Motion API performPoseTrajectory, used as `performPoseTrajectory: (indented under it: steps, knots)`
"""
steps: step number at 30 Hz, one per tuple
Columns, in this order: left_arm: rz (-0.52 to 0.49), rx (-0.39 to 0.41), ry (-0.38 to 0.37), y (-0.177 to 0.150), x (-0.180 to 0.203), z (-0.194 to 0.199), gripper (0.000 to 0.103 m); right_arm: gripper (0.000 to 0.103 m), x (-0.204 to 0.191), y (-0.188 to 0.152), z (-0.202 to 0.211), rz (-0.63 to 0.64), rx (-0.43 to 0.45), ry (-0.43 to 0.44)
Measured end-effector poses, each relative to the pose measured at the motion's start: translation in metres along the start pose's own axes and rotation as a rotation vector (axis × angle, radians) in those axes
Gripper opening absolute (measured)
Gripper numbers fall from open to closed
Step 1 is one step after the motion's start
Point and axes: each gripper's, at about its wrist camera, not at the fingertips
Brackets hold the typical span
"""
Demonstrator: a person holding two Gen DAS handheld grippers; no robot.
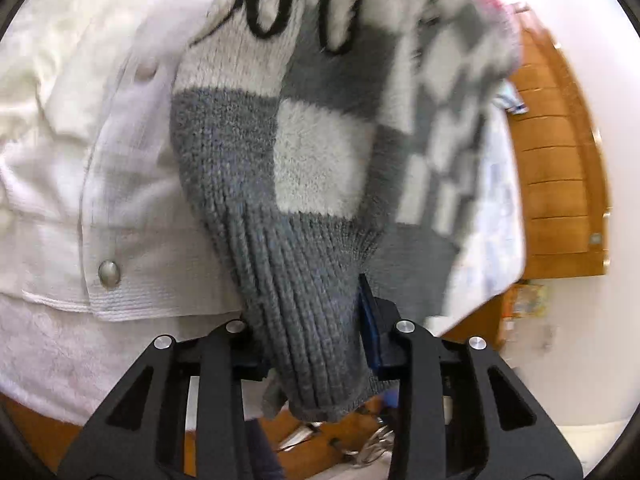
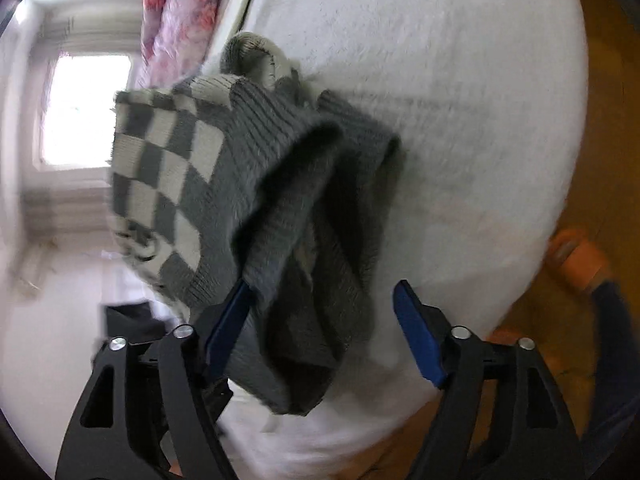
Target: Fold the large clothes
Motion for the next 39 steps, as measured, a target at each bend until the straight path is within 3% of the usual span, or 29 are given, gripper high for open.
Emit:
performPoseTrajectory:
  steps: [7,14,21,23,25,27,28,30,35,39]
  knots:
    - [0.047,0.036,-0.145,0.016,0.031,0.029,0.033,0.089,0.001,-0.015,-0.011,-0.239,-0.030,0.324]
    - [0.057,0.035,-0.139,0.028,0.033,0.026,0.033,0.092,-0.008,-0.016,-0.038,-0.355,-0.092,0.552]
    - [0.076,0.040,-0.138,0.022,0.021,0.024,0.033,0.092,-0.009,-0.006,-0.068,-0.331,-0.077,0.423]
    - [0.087,0.024,-0.125,0.023,0.019,0.020,0.034,0.070,-0.008,-0.001,-0.061,-0.298,-0.039,0.401]
    - [0.085,-0.008,-0.107,0.024,0.018,0.015,0.041,0.044,-0.014,0.007,-0.053,-0.241,-0.026,0.366]
    - [0.063,-0.047,-0.094,0.024,0.015,0.013,0.056,0.037,-0.020,0.011,-0.046,-0.173,-0.036,0.326]
    - [0.056,-0.049,-0.089,0.025,0.013,0.015,0.069,0.035,-0.025,0.013,-0.043,-0.141,-0.041,0.308]
    - [0.041,-0.015,-0.049,0.025,0.006,0.024,0.086,0.034,-0.031,0.013,-0.034,-0.082,-0.048,0.274]
    - [0.069,0.088,0.018,0.055,-0.027,0.045,0.091,0.034,-0.044,0.023,-0.034,-0.033,-0.071,0.241]
    - [0.072,0.141,-0.008,0.105,-0.030,0.031,0.091,0.034,-0.037,0.022,-0.026,-0.008,-0.085,0.220]
Point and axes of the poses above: each gripper's, at about its wrist camera, not at the fingertips, and z roughly against the way its jaws point, x to its right, y to its top
